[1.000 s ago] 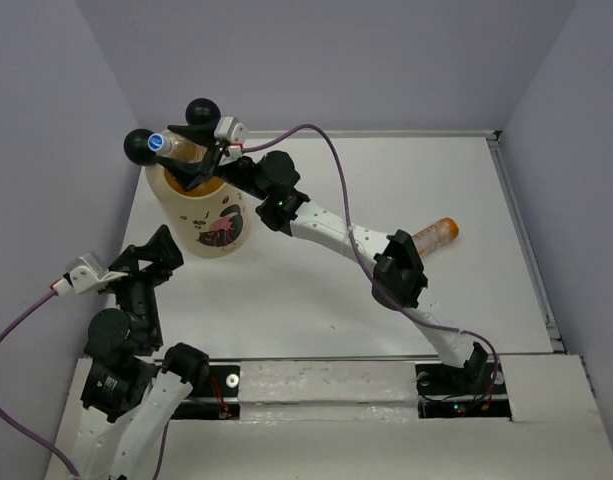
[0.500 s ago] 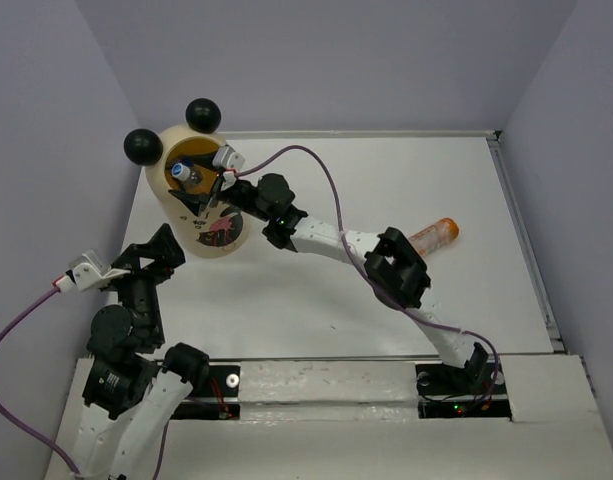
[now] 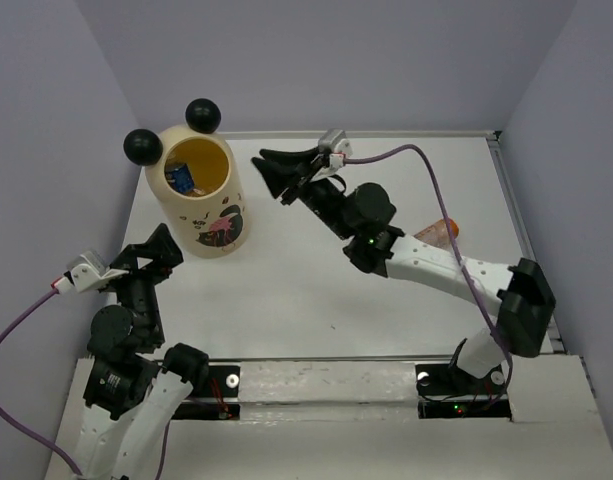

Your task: Put the plastic bottles in the bin

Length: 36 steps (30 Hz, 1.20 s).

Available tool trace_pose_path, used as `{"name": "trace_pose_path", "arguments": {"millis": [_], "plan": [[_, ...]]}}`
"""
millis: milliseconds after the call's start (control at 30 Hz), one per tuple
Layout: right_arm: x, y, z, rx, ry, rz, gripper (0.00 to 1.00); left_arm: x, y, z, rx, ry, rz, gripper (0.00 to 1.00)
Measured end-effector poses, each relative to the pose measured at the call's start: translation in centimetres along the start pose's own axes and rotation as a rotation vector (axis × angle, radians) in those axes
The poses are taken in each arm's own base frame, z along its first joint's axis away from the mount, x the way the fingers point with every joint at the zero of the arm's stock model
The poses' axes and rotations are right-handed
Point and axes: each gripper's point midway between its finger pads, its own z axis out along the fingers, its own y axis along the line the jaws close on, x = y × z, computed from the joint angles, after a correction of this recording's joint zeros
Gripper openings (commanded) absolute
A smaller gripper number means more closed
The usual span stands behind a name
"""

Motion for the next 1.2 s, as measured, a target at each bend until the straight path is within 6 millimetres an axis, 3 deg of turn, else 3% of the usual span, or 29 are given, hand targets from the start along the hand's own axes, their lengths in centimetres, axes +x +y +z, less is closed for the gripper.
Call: {"name": "trace_pose_path", "arguments": {"millis": [33, 100, 133, 167, 200, 267, 367, 467, 567, 633, 700, 833, 1000, 1100, 1133, 1167, 1200], "plan": [[-0.2, -1.0, -1.0, 0.058, 0.016, 0.010, 0.00, 0.0, 0.0, 0.0, -0.001, -0.002, 0.000, 0.99], [0.9, -4.9, -4.6, 0.274, 0.113, 0.057, 0.02, -0.1, 0.0, 0.0, -0.002, -0.003, -0.001, 0.99], [2.2, -7.3, -7.2, 0.395, 0.184, 0.067, 0.12, -0.1, 0.0, 0.0, -0.001, -0.005, -0.002, 0.99], [3.2, -9.2, -9.3, 0.477, 0.234, 0.083, 0.44, -0.2, 0.0, 0.0, 0.002, -0.006, -0.003, 0.99], [4.4, -11.7, -12.2, 0.577, 0.288, 0.096, 0.62, -0.2, 0.0, 0.0, 0.002, -0.007, -0.004, 0.99], [6.3, -16.9, -20.2, 0.814, 0.398, 0.107, 0.88, -0.2, -0.1, -0.1, 0.006, -0.008, -0.006, 0.99], [5.9, -23.1, -31.7, 1.147, 0.453, 0.110, 0.95, -0.3, -0.2, -0.2, 0.016, -0.009, -0.011, 0.99], [4.1, -25.4, -37.5, 1.334, 0.430, 0.117, 0.96, -0.6, -0.3, -0.4, 0.028, -0.015, -0.019, 0.99], [3.2, -27.3, -40.3, 1.447, 0.402, 0.135, 0.96, -0.7, -0.3, -0.6, 0.036, -0.020, -0.025, 0.99], [4.8, -29.5, -43.5, 1.556, 0.469, 0.166, 1.00, -1.0, -0.3, -0.8, 0.044, -0.028, -0.034, 0.99], [6.2, -30.4, -45.6, 1.615, 0.542, 0.192, 1.00, -1.2, -0.4, -0.9, 0.051, -0.032, -0.039, 0.99], [8.8, -32.9, -46.9, 1.665, 0.644, 0.259, 1.00, -1.5, -0.5, -1.3, 0.071, -0.038, -0.053, 0.99], [12.2, -34.0, -48.4, 1.672, 0.728, 0.375, 1.00, -1.7, -0.7, -1.6, 0.092, -0.041, -0.067, 0.99], [14.6, -35.0, -48.5, 1.656, 0.781, 0.444, 0.78, -1.7, -0.8, -1.7, 0.098, -0.038, -0.069, 0.99], [15.4, -35.4, -48.5, 1.650, 0.792, 0.467, 0.58, -1.6, -0.9, -1.7, 0.101, -0.036, -0.070, 0.99], [16.2, -35.7, -48.2, 1.642, 0.788, 0.491, 0.45, -1.6, -0.9, -1.7, 0.103, -0.035, -0.070, 0.99], [16.6, -36.0, -47.9, 1.625, 0.776, 0.504, 0.45, -1.6, -0.9, -1.7, 0.103, -0.035, -0.070, 0.99]]}}
